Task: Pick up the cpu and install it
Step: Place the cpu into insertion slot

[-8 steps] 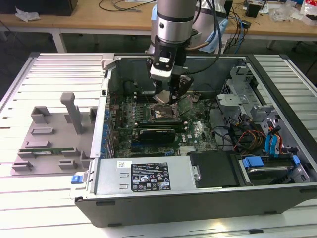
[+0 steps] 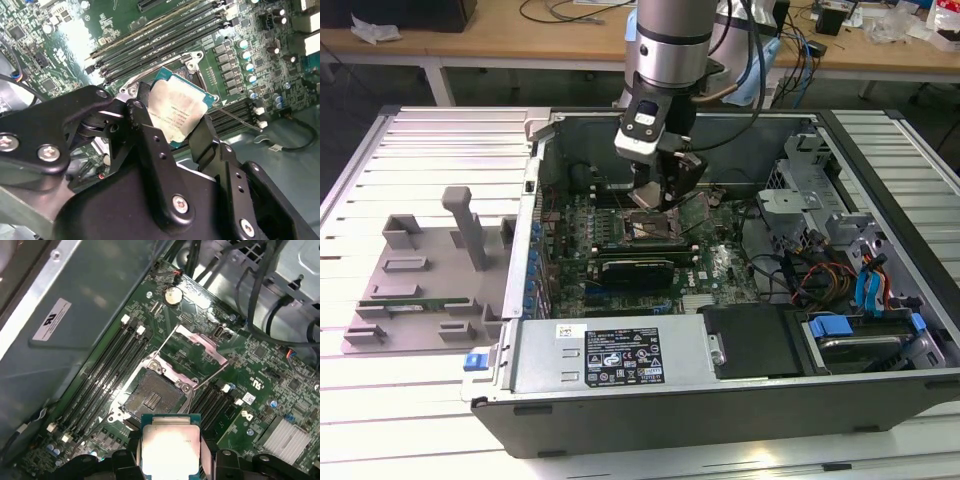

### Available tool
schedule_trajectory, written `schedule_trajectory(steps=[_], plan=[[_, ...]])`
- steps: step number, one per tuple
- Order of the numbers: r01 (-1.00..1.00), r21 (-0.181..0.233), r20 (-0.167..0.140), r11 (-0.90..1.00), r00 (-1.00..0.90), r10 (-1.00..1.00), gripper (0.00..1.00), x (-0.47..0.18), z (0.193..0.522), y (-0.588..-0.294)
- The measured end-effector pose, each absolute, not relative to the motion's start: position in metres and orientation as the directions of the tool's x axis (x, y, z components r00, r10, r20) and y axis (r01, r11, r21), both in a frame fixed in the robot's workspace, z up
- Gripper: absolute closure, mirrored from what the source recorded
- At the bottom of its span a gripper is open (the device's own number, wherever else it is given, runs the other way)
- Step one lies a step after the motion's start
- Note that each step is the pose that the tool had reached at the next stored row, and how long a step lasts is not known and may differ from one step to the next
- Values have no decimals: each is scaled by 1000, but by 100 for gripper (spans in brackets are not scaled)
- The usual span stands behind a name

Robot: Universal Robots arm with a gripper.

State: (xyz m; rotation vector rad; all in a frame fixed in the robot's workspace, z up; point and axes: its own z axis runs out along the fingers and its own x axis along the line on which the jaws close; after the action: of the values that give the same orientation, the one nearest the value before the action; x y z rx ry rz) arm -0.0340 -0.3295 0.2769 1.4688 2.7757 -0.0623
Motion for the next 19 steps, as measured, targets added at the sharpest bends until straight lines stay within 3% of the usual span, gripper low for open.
schedule_trajectory(steps=[19], plan=[[953, -35, -19, 302, -303, 953, 45, -34, 276, -330]])
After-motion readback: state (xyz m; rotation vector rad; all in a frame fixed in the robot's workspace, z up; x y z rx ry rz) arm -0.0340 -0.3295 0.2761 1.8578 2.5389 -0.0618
